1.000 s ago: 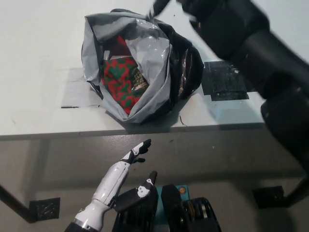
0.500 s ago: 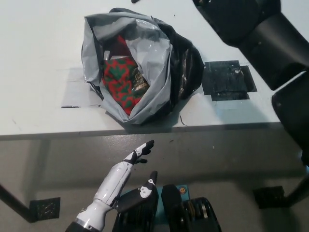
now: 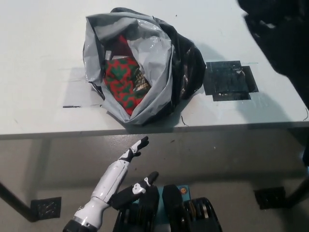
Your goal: The robot uses its right hand to pick up a bag of coffee beans and puts it in the black plastic bag, then the robot grabs the top of the bag and lifts it.
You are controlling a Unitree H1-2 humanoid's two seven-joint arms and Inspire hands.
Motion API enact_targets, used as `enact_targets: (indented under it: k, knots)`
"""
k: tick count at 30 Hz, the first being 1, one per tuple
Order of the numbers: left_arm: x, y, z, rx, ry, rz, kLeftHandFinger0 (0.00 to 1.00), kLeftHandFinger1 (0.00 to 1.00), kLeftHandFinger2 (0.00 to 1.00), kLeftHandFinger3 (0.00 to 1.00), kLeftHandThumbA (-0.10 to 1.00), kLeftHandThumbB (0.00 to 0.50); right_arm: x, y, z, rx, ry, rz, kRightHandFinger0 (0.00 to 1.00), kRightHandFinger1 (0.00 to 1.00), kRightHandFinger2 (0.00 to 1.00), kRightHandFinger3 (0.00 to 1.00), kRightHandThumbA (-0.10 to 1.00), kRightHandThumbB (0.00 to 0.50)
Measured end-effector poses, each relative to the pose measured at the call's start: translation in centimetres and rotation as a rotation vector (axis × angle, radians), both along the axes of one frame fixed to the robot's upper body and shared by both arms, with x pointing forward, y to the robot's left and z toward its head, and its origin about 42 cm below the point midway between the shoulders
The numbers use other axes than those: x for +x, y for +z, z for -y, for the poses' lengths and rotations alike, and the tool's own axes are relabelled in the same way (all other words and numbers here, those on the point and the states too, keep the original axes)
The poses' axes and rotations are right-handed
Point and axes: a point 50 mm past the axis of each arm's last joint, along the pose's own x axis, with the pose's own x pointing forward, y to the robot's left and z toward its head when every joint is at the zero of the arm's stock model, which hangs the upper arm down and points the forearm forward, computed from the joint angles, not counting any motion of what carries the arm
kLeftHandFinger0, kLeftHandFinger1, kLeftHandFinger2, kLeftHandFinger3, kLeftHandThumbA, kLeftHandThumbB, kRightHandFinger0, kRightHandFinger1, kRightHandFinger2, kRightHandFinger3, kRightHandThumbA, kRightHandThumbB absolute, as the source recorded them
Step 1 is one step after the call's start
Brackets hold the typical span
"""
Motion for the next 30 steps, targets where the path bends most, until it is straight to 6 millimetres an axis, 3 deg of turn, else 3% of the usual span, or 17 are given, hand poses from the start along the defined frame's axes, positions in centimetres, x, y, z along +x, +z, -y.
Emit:
enact_targets:
  k: [2, 3, 4, 5, 7, 9, 12, 13, 15, 16, 17, 20, 23, 24, 26, 27, 30]
  knots:
    - [0.1, 0.0, 0.0, 0.0, 0.002, 0.001, 1.0, 1.0, 1.0, 1.0, 1.0, 0.2, -0.3, -0.5, 0.8, 0.011, -0.001, 0.0, 1.0, 1.0, 1.0, 1.0, 1.0, 0.434]
    - [0.2, 0.1, -0.1, -0.001, 0.004, 0.001, 1.0, 1.0, 1.0, 1.0, 1.0, 0.201, -0.8, -1.6, 2.4, 0.029, -0.009, -0.002, 1.0, 1.0, 1.0, 1.0, 1.0, 0.434]
    - [0.3, 0.1, -0.1, -0.001, 0.005, -0.001, 1.0, 1.0, 1.0, 1.0, 1.0, 0.202, -1.2, -3.1, 3.9, 0.046, -0.02, -0.017, 1.0, 1.0, 1.0, 1.0, 1.0, 0.413]
    - [0.3, 0.1, -0.1, -0.001, 0.006, -0.001, 1.0, 1.0, 1.0, 1.0, 1.0, 0.207, -1.4, -3.4, 4.4, 0.054, -0.023, -0.014, 1.0, 1.0, 1.0, 1.0, 1.0, 0.356]
    - [0.4, -0.1, -0.2, 0.0, 0.009, -0.007, 1.0, 1.0, 1.0, 1.0, 1.0, 0.212, -2.3, -5.9, 6.6, 0.078, -0.045, -0.039, 1.0, 1.0, 1.0, 1.0, 1.0, 0.312]
    - [0.4, -0.2, -0.2, 0.0, 0.011, -0.011, 1.0, 1.0, 1.0, 1.0, 1.0, 0.215, -3.2, -7.9, 8.1, 0.095, -0.058, -0.058, 1.0, 1.0, 1.0, 1.0, 1.0, 0.391]
    - [0.5, -0.4, -0.4, 0.001, 0.017, -0.02, 1.0, 1.0, 1.0, 1.0, 1.0, 0.24, -5.4, -12.5, 10.5, 0.139, -0.075, -0.121, 1.0, 1.0, 1.0, 1.0, 1.0, 0.384]
    - [0.6, -0.4, -0.5, 0.0, 0.019, -0.021, 1.0, 1.0, 1.0, 1.0, 1.0, 0.243, -6.7, -14.3, 11.2, 0.159, -0.079, -0.141, 1.0, 1.0, 1.0, 1.0, 1.0, 0.417]
    - [0.6, -0.4, -0.6, 0.0, 0.024, -0.023, 1.0, 1.0, 1.0, 1.0, 1.0, 0.243, -8.0, -16.0, 11.8, 0.178, -0.078, -0.163, 1.0, 1.0, 1.0, 1.0, 1.0, 0.474]
    - [0.7, -0.5, -0.7, -0.001, 0.029, -0.024, 1.0, 1.0, 1.0, 1.0, 1.0, 0.244, -9.6, -17.9, 12.2, 0.197, -0.078, -0.189, 1.0, 1.0, 1.0, 1.0, 1.0, 0.465]
    - [0.7, -0.5, -0.8, -0.002, 0.032, -0.024, 1.0, 1.0, 1.0, 1.0, 1.0, 0.271, -10.3, -18.6, 12.4, 0.205, -0.075, -0.198, 1.0, 1.0, 1.0, 1.0, 1.0, 0.496]
    - [1.0, -0.4, -1.2, -0.009, 0.044, -0.023, 1.0, 1.0, 1.0, 1.0, 1.0, 0.259, -14.0, -21.6, 12.4, 0.254, -0.056, -0.234, 1.0, 1.0, 1.0, 1.0, 1.0, 0.5]
    - [1.1, -0.2, -1.4, -0.015, 0.05, -0.019, 1.0, 1.0, 1.0, 1.0, 1.0, 0.28, -15.9, -22.7, 12.3, 0.285, -0.045, -0.244, 1.0, 1.0, 1.0, 1.0, 1.0, 0.453]
    - [1.3, -0.1, -1.7, -0.025, 0.058, -0.017, 1.0, 1.0, 1.0, 1.0, 1.0, 0.282, -18.5, -23.9, 11.8, 0.338, -0.021, -0.254, 1.0, 1.0, 1.0, 1.0, 1.0, 0.435]
    - [1.3, 0.0, -1.9, -0.034, 0.064, -0.017, 1.0, 1.0, 1.0, 1.0, 1.0, 0.283, -20.6, -24.7, 11.5, 0.38, -0.004, -0.249, 1.0, 1.0, 1.0, 1.0, 1.0, 0.411]
    - [1.4, 0.0, -2.1, -0.037, 0.069, -0.017, 1.0, 1.0, 1.0, 1.0, 1.0, 0.274, -21.5, -25.2, 11.4, 0.401, 0.004, -0.251, 1.0, 1.0, 1.0, 1.0, 1.0, 0.364]
    - [1.4, 0.1, -2.4, -0.042, 0.077, -0.017, 1.0, 1.0, 1.0, 1.0, 1.0, 0.272, -22.8, -26.1, 11.2, 0.439, 0.007, -0.26, 1.0, 1.0, 1.0, 1.0, 1.0, 0.369]
